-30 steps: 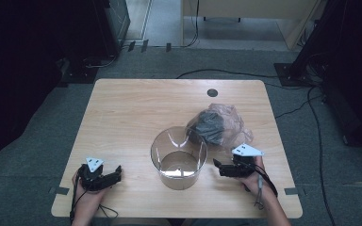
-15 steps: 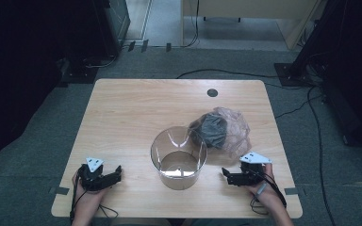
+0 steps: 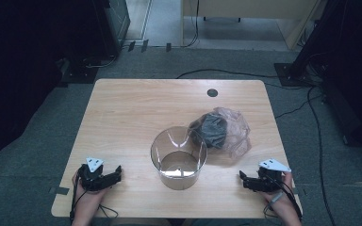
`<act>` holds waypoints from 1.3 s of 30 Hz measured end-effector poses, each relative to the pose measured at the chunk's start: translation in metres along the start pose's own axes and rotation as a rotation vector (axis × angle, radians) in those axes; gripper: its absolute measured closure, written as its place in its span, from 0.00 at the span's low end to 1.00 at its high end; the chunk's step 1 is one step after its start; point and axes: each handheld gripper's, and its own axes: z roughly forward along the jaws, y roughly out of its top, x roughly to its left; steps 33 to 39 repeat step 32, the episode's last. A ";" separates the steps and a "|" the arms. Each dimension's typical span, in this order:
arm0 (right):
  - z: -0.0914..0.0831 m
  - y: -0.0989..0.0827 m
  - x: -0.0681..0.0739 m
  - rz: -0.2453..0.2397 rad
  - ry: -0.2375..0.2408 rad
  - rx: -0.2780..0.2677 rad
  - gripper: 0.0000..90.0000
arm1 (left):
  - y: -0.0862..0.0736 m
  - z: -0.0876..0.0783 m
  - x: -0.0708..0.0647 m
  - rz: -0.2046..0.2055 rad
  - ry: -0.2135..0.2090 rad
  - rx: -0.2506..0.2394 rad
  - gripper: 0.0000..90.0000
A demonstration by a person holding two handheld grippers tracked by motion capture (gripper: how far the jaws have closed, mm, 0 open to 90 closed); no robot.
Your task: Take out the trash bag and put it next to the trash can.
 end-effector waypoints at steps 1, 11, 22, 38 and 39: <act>-0.002 -0.002 -0.003 0.015 -0.018 0.003 0.06 | 0.000 0.000 0.000 -0.001 0.000 0.000 0.12; -0.011 -0.009 -0.022 0.132 -0.190 0.011 0.04 | 0.000 0.000 0.000 0.002 -0.005 -0.001 0.12; -0.010 -0.008 -0.023 0.146 -0.206 0.014 0.03 | 0.000 0.000 0.000 0.003 -0.007 -0.002 0.12; -0.009 -0.008 -0.023 0.149 -0.208 0.018 0.01 | 0.000 0.000 0.000 0.007 -0.010 -0.001 0.12; -0.009 -0.008 -0.023 0.149 -0.208 0.018 0.01 | 0.000 0.000 0.000 0.007 -0.010 -0.001 0.12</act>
